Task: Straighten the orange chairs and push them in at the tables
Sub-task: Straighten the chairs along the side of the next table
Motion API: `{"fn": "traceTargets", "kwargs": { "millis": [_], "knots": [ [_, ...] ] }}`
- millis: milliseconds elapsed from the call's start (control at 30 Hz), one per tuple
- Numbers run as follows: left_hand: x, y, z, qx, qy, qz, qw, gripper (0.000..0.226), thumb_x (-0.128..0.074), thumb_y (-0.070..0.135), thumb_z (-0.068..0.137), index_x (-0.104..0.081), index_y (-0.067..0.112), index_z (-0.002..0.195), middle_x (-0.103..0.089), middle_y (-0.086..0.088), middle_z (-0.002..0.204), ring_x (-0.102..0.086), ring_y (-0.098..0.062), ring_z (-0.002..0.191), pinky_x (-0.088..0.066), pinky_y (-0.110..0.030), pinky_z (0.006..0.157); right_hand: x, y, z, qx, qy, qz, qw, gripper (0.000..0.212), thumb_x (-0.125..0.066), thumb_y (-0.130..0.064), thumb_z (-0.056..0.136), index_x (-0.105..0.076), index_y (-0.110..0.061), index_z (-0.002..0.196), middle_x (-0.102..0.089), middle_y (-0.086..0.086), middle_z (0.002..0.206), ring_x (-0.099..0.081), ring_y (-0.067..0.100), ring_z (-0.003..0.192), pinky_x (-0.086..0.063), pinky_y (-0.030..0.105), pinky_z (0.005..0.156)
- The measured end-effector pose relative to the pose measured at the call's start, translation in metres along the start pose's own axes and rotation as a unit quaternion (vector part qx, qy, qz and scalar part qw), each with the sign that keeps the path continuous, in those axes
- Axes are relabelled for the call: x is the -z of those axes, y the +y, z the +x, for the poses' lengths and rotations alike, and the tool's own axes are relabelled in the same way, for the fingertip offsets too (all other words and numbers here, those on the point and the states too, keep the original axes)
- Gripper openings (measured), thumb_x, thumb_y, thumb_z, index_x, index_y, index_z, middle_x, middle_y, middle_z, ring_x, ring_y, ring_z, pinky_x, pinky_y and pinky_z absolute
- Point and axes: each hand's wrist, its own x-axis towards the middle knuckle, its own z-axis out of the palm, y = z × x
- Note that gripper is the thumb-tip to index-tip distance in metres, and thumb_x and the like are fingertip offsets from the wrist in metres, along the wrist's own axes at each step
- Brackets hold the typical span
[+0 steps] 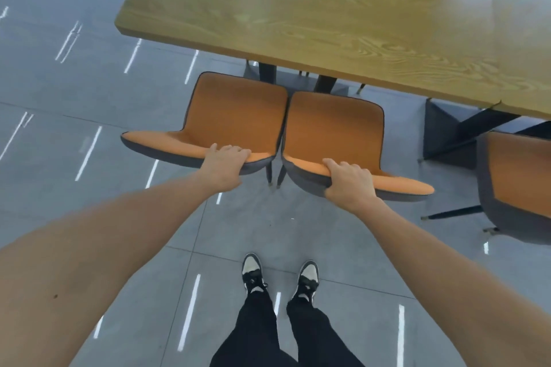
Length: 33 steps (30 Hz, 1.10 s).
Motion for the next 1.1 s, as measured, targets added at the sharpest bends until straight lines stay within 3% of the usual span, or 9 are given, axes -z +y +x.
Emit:
{"fn": "traceTargets", "kwargs": {
  "millis": [100,267,633,733,967,1100],
  "knots": [
    [-0.005,0.000,0.011,0.003,0.044,0.001,0.999,0.030,-0.060,0.020,0.089,-0.057,0.026,0.118,-0.064,0.001,0.113,-0.061,-0.026,0.104,-0.044,-0.042,0.089,-0.007,-0.005,0.003,-0.008,0.061,-0.008,0.998,0.048,-0.050,-0.033,0.068,-0.060,-0.031,0.114,-0.066,-0.001,0.085,-0.062,0.029,0.077,-0.047,0.037,0.067],
    [-0.013,0.000,0.019,0.009,0.098,0.002,0.995,0.022,-0.060,0.024,0.087,-0.064,0.031,0.107,-0.068,0.006,0.099,-0.064,-0.025,0.091,-0.034,-0.035,0.070,-0.016,-0.007,0.004,-0.014,0.119,-0.019,0.993,0.036,-0.048,-0.029,0.065,-0.069,-0.031,0.095,-0.063,-0.007,0.069,-0.059,0.023,0.064,-0.043,0.030,0.055],
    [-0.018,-0.004,0.021,0.009,0.121,-0.010,0.993,0.025,-0.060,0.026,0.088,-0.068,0.035,0.110,-0.070,0.009,0.098,-0.065,-0.022,0.090,-0.034,-0.032,0.066,-0.019,-0.021,0.005,-0.004,0.158,0.003,0.987,0.041,-0.044,-0.032,0.066,-0.072,-0.033,0.095,-0.067,-0.008,0.073,-0.059,0.021,0.064,-0.029,0.028,0.052],
    [-0.018,-0.004,0.021,0.010,0.120,-0.002,0.993,0.028,-0.060,0.027,0.089,-0.068,0.035,0.115,-0.071,0.009,0.103,-0.066,-0.022,0.093,-0.038,-0.033,0.068,-0.020,-0.023,0.005,-0.010,0.159,0.003,0.987,0.042,-0.044,-0.033,0.068,-0.071,-0.034,0.099,-0.068,-0.009,0.076,-0.060,0.020,0.066,-0.033,0.028,0.054],
    [-0.012,-0.004,0.021,-0.001,0.081,-0.013,0.997,0.028,-0.059,0.039,0.095,-0.063,0.031,0.121,-0.068,0.007,0.112,-0.064,-0.022,0.100,-0.039,-0.035,0.072,-0.018,-0.023,0.008,-0.022,0.112,0.011,0.993,0.042,-0.050,-0.031,0.071,-0.063,-0.036,0.110,-0.069,-0.010,0.088,-0.062,0.021,0.080,-0.041,0.031,0.060],
    [0.000,-0.006,0.017,-0.019,0.021,-0.065,0.998,0.028,-0.058,0.043,0.095,-0.060,0.025,0.115,-0.065,0.003,0.108,-0.061,-0.024,0.097,-0.037,-0.036,0.074,-0.008,-0.020,0.009,-0.013,0.029,0.015,0.999,0.044,-0.051,-0.031,0.075,-0.056,-0.035,0.119,-0.066,-0.008,0.096,-0.059,0.022,0.087,-0.041,0.034,0.066]
  ]
}}
